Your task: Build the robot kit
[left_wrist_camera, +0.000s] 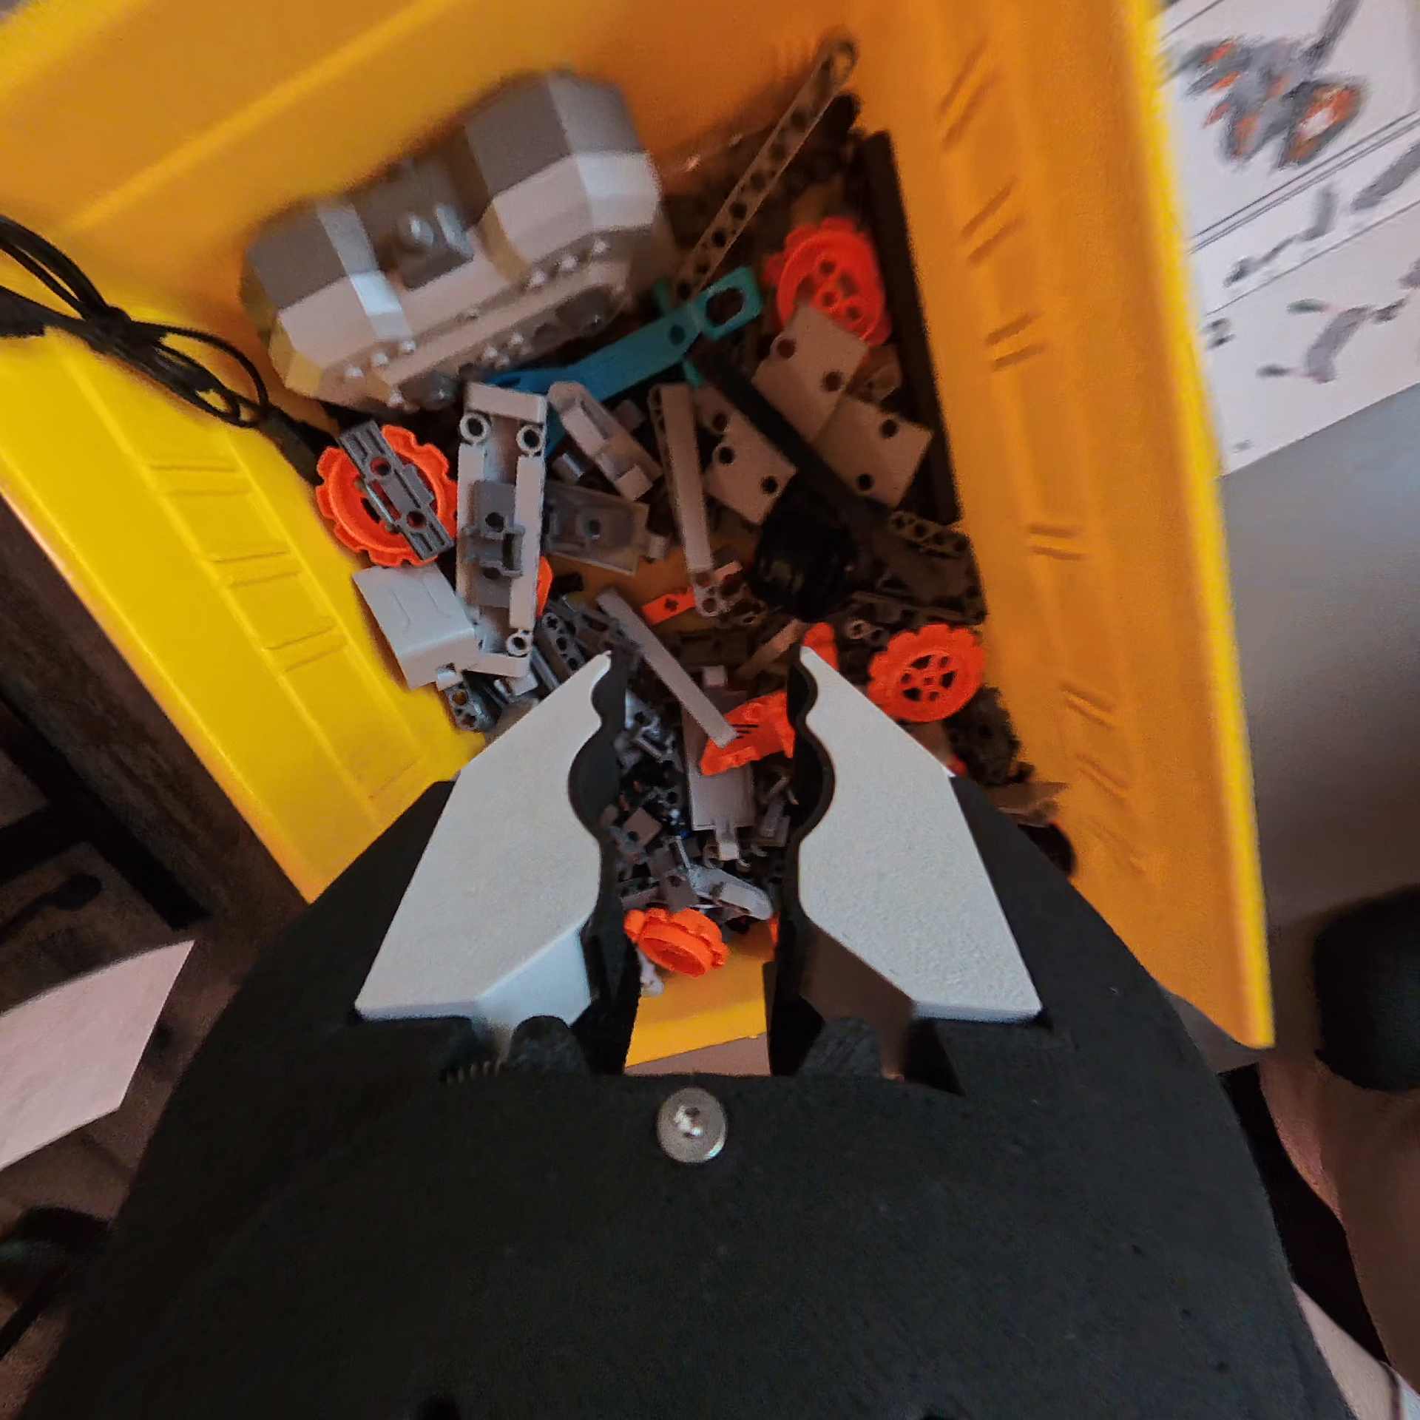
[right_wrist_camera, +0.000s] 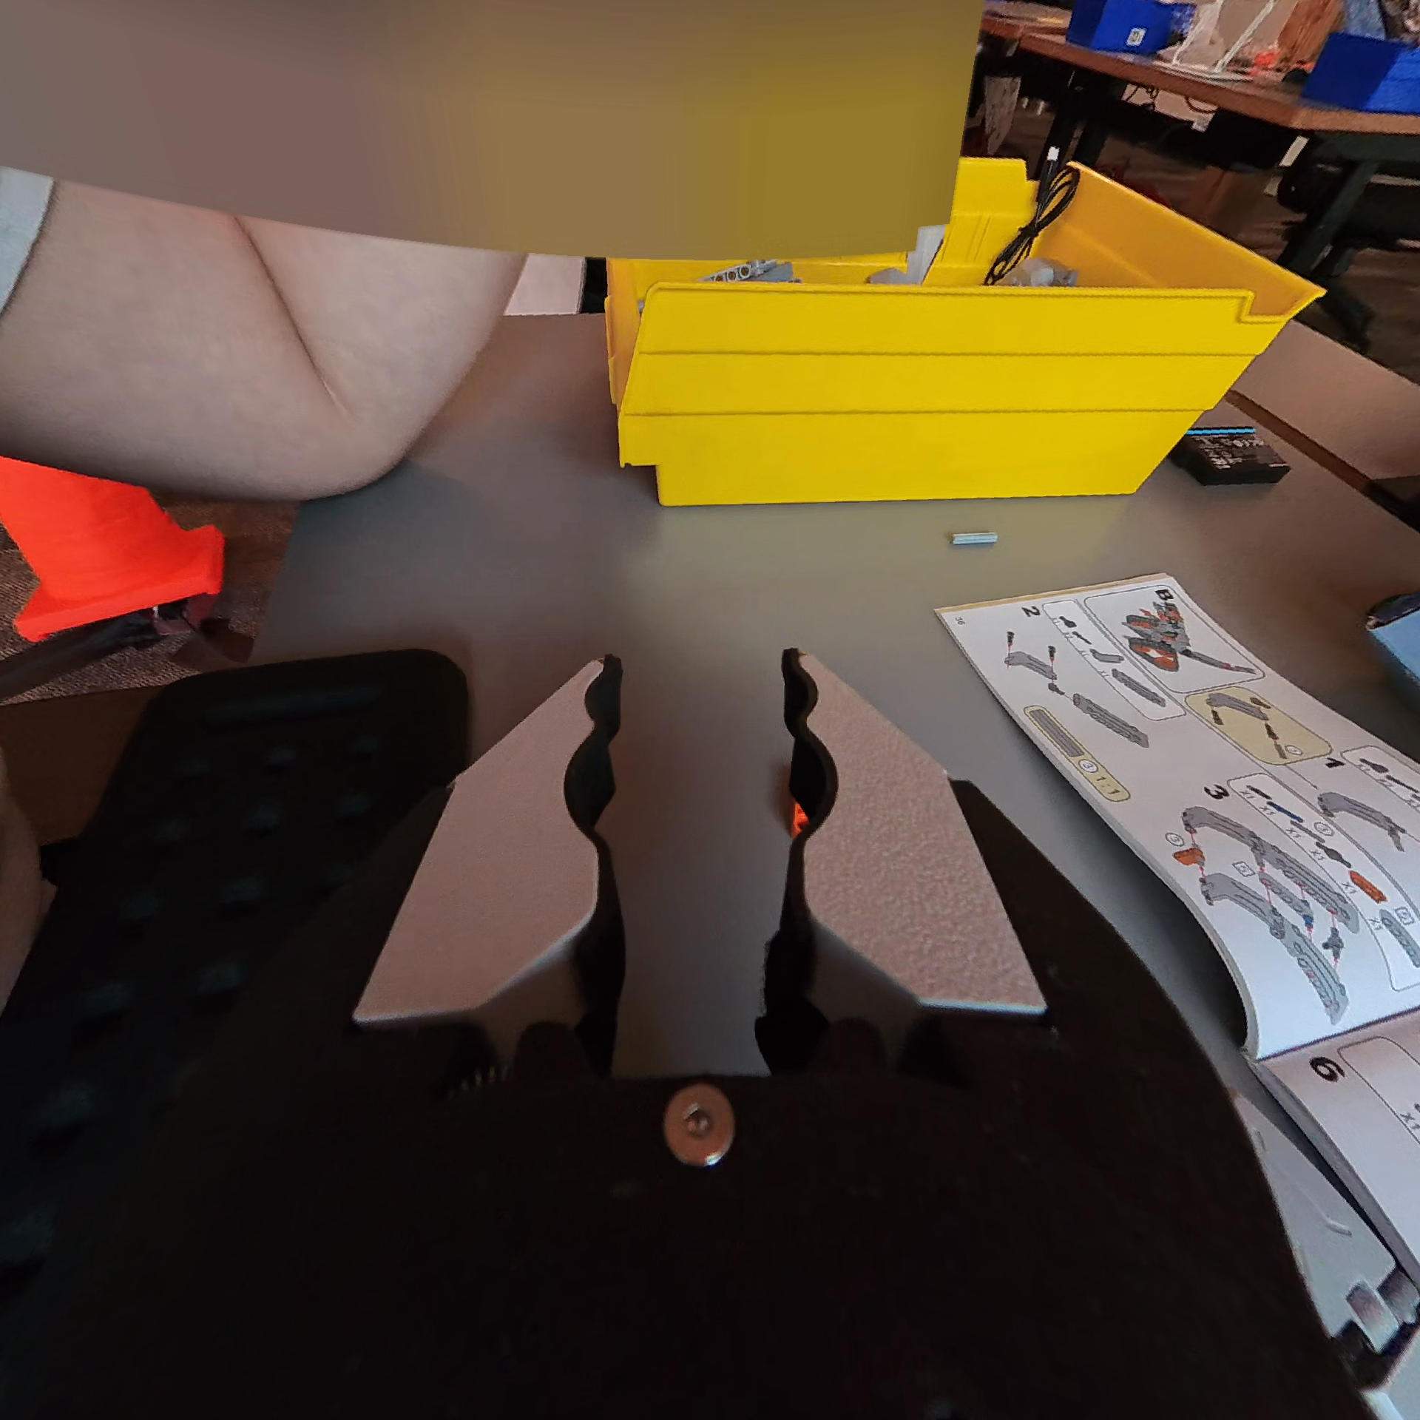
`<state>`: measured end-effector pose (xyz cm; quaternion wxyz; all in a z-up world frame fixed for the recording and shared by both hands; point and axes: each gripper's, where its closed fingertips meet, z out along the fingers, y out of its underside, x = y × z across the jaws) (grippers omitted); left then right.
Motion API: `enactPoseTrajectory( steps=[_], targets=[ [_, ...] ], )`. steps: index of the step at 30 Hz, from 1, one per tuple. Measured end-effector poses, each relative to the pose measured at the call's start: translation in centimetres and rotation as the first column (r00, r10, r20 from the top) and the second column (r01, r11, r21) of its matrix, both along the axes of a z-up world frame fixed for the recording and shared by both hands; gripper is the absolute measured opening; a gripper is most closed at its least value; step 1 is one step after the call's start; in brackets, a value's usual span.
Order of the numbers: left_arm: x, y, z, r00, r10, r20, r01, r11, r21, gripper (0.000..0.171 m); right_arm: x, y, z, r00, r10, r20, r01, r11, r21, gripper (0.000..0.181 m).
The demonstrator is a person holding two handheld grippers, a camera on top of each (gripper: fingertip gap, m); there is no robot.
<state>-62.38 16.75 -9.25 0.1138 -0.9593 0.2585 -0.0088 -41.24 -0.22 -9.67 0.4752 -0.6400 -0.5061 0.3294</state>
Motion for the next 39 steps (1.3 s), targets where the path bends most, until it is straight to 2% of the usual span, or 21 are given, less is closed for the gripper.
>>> enactPoseTrajectory(
  steps=[3, 6, 9, 13, 14, 17, 20, 22, 28, 32, 36, 39],
  targets=[
    [-2.6, 0.8, -1.6, 0.996, 0.046, -0.081, -0.048, 0.998, -0.028, 0.037, -0.2, -0.2, 0.0, 1.000, 0.015, -0.003, -0.015, 1.000, 0.003, 0.041],
    [-5.3, 2.0, -1.5, 0.982, 0.151, -0.117, -0.148, 0.988, 0.029, 0.030, -0.4, -0.5, 0.1, 0.999, 0.033, -0.014, -0.033, 0.999, 0.011, 0.041],
    [-6.3, 1.3, -1.4, 0.974, 0.213, -0.078, -0.213, 0.977, 0.008, 0.021, -0.4, -0.6, 0.1, 0.999, 0.037, -0.010, -0.037, 0.999, 0.016, 0.040],
    [-7.8, -0.1, -1.5, 0.958, 0.258, -0.123, -0.263, 0.964, -0.028, 0.001, -0.2, -0.6, 0.3, 0.999, 0.039, -0.022, -0.038, 0.999, 0.004, 0.040],
    [-7.8, -0.3, -1.5, 0.957, 0.268, -0.116, -0.273, 0.961, -0.036, 0.000, -0.2, -0.5, 0.3, 0.999, 0.039, -0.028, -0.039, 0.999, 0.000, 0.039],
    [-7.5, -1.0, -1.8, 0.951, 0.295, -0.089, -0.303, 0.949, -0.085, 0.004, -0.1, -0.5, 0.4, 0.999, 0.037, -0.032, -0.037, 0.999, -0.010, 0.039],
    [-7.5, -2.6, -2.3, 0.935, 0.340, -0.101, -0.353, 0.923, -0.156, 0.028, -0.1, -0.4, 0.4, 0.999, 0.036, -0.030, -0.036, 0.999, -0.011, 0.038],
    [-7.4, -3.5, -2.5, 0.925, 0.364, -0.108, -0.379, 0.905, -0.193, 0.038, 0.0, -0.4, 0.4, 0.999, 0.037, -0.029, -0.037, 0.999, -0.010, 0.038],
    [-7.4, -3.6, -1.9, 0.917, 0.387, -0.099, -0.399, 0.900, -0.178, 0.031, -0.1, -0.7, 0.1, 0.999, 0.050, -0.015, -0.050, 0.999, -0.011, 0.036],
    [-7.2, -3.6, -1.6, 0.922, 0.380, -0.075, -0.387, 0.905, -0.176, 0.017, -0.2, -0.7, 0.1, 0.998, 0.053, -0.014, -0.054, 0.999, -0.009, 0.035],
    [-5.4, -2.8, -0.9, 0.946, 0.324, 0.008, -0.319, 0.936, -0.148, 0.001, -0.2, -0.7, 0.0, 0.998, 0.057, -0.012, -0.057, 0.998, -0.018, 0.035],
    [-4.6, -2.6, -1.0, 0.958, 0.286, 0.017, -0.280, 0.948, -0.154, 0.000, -0.2, -0.7, -0.1, 0.998, 0.059, -0.008, -0.059, 0.998, -0.024, 0.035]
  ],
)
